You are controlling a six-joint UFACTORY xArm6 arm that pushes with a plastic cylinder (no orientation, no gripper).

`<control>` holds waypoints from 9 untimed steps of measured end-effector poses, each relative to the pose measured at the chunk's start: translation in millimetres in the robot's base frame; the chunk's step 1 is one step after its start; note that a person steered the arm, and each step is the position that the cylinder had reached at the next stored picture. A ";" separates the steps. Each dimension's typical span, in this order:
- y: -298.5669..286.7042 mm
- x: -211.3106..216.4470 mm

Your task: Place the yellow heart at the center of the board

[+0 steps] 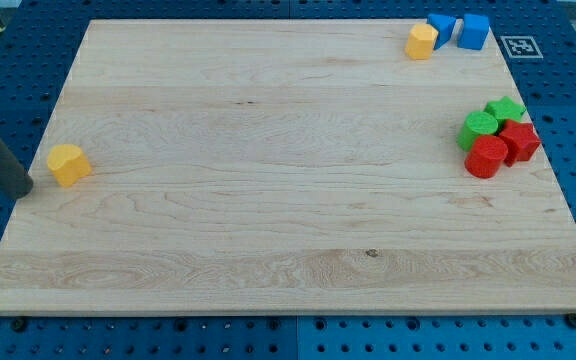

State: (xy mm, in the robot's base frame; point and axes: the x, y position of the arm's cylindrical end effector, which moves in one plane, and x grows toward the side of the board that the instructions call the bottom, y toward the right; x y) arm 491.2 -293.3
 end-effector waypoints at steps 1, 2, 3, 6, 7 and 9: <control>37.5 -13.6; 79.0 -18.6; 89.4 -21.7; 65.4 -20.7; 57.3 -32.8; 99.0 -38.6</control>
State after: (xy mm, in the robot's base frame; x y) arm 452.6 -194.3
